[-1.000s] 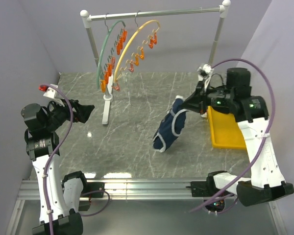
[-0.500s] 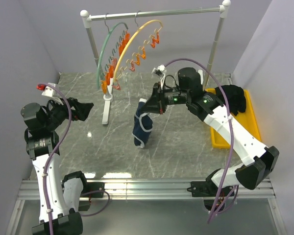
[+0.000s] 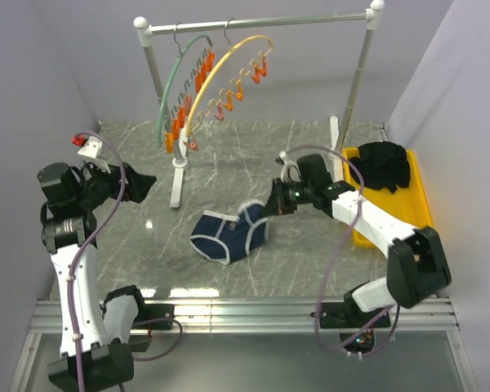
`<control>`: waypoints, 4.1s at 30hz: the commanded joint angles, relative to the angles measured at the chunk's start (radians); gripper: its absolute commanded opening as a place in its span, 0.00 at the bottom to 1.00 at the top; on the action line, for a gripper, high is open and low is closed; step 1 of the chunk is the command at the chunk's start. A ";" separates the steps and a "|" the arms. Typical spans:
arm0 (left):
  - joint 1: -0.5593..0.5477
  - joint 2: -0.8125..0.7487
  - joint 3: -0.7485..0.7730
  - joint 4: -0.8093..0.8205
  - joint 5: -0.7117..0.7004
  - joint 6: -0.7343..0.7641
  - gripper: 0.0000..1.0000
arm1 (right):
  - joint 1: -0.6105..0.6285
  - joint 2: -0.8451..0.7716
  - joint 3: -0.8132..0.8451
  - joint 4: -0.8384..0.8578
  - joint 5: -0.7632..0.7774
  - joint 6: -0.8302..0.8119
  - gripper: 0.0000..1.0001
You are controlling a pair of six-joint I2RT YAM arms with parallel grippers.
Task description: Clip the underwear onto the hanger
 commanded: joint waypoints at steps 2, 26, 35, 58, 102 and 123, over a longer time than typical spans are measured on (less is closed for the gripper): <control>-0.006 0.060 0.075 -0.241 0.044 0.376 0.99 | -0.116 0.070 -0.136 -0.038 0.155 -0.034 0.00; -0.647 0.498 -0.187 0.064 -0.413 0.401 0.69 | -0.252 0.215 -0.107 -0.113 0.223 -0.142 0.54; -0.668 0.744 -0.052 0.168 -0.519 0.287 0.64 | -0.252 0.321 -0.073 -0.075 0.161 -0.094 0.51; -0.699 0.875 0.011 0.140 -0.439 0.261 0.21 | -0.254 0.470 -0.067 0.047 -0.007 -0.010 0.12; -0.842 0.435 -0.067 0.056 -0.436 0.189 0.11 | -0.274 -0.359 -0.340 -0.076 0.318 -0.110 0.00; -0.845 0.548 -0.154 0.272 -0.458 0.227 0.56 | -0.272 0.063 -0.163 0.189 0.263 -0.113 0.55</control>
